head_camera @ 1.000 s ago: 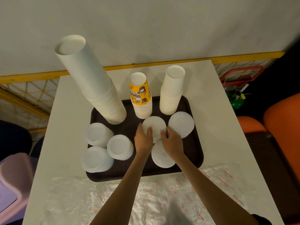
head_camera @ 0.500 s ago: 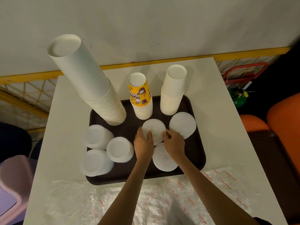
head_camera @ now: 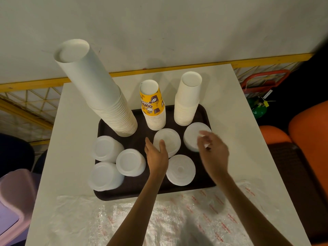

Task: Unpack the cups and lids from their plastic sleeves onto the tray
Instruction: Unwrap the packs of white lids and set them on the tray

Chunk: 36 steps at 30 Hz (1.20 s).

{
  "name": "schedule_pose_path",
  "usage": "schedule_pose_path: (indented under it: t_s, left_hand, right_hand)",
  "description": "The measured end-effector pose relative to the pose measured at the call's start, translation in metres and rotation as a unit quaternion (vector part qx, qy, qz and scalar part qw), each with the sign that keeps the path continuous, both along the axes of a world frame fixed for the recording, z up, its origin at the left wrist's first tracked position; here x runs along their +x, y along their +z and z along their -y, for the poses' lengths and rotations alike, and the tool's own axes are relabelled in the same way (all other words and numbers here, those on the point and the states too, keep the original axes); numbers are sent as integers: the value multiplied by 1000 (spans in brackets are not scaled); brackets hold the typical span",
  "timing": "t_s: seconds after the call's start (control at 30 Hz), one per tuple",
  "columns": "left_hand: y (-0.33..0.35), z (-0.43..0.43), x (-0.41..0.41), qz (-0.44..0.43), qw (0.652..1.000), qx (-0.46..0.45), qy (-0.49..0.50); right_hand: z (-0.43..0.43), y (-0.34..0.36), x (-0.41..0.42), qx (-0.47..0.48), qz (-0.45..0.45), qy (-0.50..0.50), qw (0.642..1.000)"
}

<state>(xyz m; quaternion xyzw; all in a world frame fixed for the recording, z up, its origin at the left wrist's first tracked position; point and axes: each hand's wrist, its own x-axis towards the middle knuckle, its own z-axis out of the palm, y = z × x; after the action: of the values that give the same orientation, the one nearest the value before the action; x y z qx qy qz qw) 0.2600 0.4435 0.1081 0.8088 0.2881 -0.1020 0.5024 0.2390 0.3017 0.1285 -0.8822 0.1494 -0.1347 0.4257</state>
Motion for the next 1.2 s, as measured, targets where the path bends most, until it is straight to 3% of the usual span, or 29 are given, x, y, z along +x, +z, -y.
schedule_pose_path:
  t_s: [0.1,0.2,0.37,0.97,1.2]
  left_hand:
    - [2,1,-5,-17,999,-29,10]
    - [1,3,-8,-41,997,-57,18]
    - [2,4,-7,-65,993,-91,34]
    - [7,0,1,-86,992,-76,52]
    - [19,9,4,-33,999,11,15]
  right_hand:
    - [29,-6,25,47,-69,-46,995]
    - [41,-17,43,87,-150,-5,985]
    - [40,-29,47,137,-205,59,967]
    - [13,-39,27,107,-203,77,970]
    - [13,-38,25,110,-212,81,968]
